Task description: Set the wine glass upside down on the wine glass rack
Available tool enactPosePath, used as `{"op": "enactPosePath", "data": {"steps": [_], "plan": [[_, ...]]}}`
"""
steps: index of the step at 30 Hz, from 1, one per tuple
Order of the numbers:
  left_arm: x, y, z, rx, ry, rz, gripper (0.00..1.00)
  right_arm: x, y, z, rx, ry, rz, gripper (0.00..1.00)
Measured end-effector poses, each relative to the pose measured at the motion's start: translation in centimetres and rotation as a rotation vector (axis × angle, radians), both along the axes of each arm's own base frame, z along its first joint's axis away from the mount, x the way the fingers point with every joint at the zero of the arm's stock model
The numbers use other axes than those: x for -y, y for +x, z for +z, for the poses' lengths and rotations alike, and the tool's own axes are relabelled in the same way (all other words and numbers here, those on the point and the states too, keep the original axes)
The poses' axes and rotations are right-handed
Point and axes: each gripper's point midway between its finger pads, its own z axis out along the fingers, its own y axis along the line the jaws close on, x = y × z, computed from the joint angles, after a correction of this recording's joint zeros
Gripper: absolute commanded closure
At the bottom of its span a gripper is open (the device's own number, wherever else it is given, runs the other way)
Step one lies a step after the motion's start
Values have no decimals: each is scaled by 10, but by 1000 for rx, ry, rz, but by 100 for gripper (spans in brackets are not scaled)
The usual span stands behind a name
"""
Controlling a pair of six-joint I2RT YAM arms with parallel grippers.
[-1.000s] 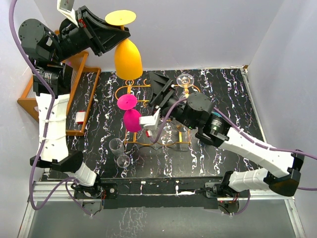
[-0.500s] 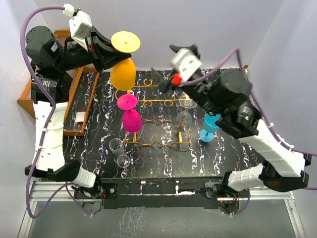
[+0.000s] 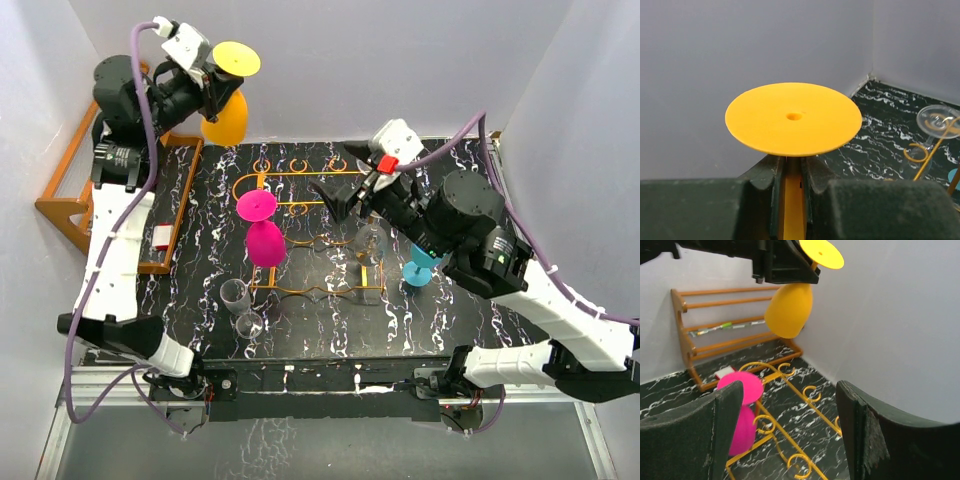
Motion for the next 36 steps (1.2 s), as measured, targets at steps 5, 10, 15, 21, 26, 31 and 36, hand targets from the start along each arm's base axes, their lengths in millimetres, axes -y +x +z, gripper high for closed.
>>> {"op": "enactPosePath", "data": {"steps": [5, 10, 15, 21, 26, 31, 36], "plan": [[-8, 43, -65, -130, 11, 9, 100, 13, -11, -25, -69, 20, 14, 23], [-45, 76, -108, -243, -125, -36, 100, 40, -23, -13, -92, 111, 4, 23], [-84, 81, -155, -320, -286, -102, 100, 59, -29, -19, -120, 160, -14, 23], [-51, 43, -160, -294, -310, -368, 100, 67, -30, -39, -175, 183, -40, 24], [-41, 22, -158, -215, -245, -495, 100, 63, -27, -44, -211, 199, -43, 25], [-40, 18, -179, -206, -185, -546, 100, 58, -26, -48, -236, 206, -40, 25], [-40, 23, -203, -239, -175, -564, 100, 55, -23, -51, -249, 206, -46, 25]]}}
